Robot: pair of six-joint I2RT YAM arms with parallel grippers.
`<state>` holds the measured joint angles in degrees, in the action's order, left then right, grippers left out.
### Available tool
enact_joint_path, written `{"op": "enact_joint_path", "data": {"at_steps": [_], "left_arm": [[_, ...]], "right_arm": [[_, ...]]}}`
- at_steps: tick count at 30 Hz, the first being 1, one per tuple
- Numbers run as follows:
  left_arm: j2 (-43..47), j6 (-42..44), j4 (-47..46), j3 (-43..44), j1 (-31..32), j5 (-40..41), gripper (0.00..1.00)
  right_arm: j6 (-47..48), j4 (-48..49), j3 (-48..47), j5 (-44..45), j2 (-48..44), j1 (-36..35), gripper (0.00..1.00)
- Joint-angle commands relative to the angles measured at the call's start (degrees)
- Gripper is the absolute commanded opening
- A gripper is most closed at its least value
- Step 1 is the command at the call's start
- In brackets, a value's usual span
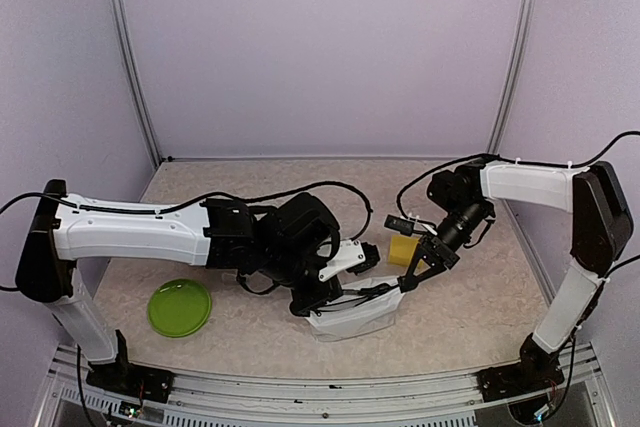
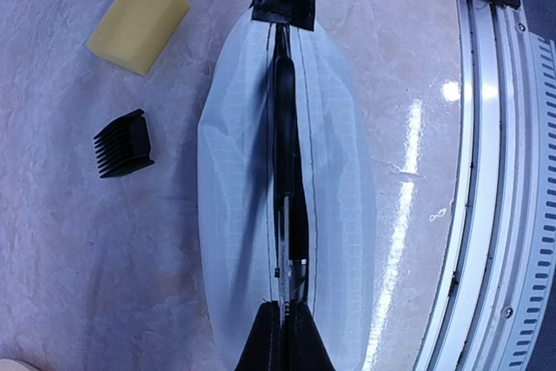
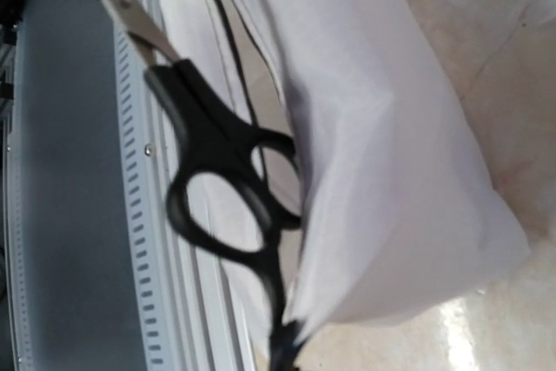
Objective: Sort the hair-cutting tools
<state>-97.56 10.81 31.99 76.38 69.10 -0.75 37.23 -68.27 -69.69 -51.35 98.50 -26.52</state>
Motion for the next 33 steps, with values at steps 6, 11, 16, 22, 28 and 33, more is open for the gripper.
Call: {"op": "enact_joint_path", "data": {"at_steps": [6, 11, 16, 22, 28, 33], "left_arm": [[-1.22, 1.11, -0.07, -0.56, 0.77, 0.89, 0.00], [-4.05, 0.50, 0.61, 1.41, 0.77, 2.67, 0.00], [-5.51, 0.26, -0.26, 2.66, 0.76, 2.49, 0.00], [-5.90, -0.60, -2.76, 2.67, 0.77, 1.43, 0.11], [-5.03, -3.30, -1.44, 4.29, 0.46, -0.44, 0.43], [-0.12, -7.27, -2.03, 3.09, -1.80, -0.93, 0.48]], "right_arm": [[0.78, -1.51, -1.35, -3.38, 0.86, 0.51, 0.02], [1.07, -1.78, -1.35, -3.90, 0.86, 0.52, 0.03], [1.26, -2.09, -1.42, -4.26, 1.04, 0.51, 0.03], [1.35, -2.29, -1.92, -4.44, 1.42, 0.51, 0.03], [1.52, -2.48, -2.61, -4.46, 1.70, 0.51, 0.04], [1.79, -2.41, -2.97, -4.27, 1.84, 0.51, 0.05]]}}
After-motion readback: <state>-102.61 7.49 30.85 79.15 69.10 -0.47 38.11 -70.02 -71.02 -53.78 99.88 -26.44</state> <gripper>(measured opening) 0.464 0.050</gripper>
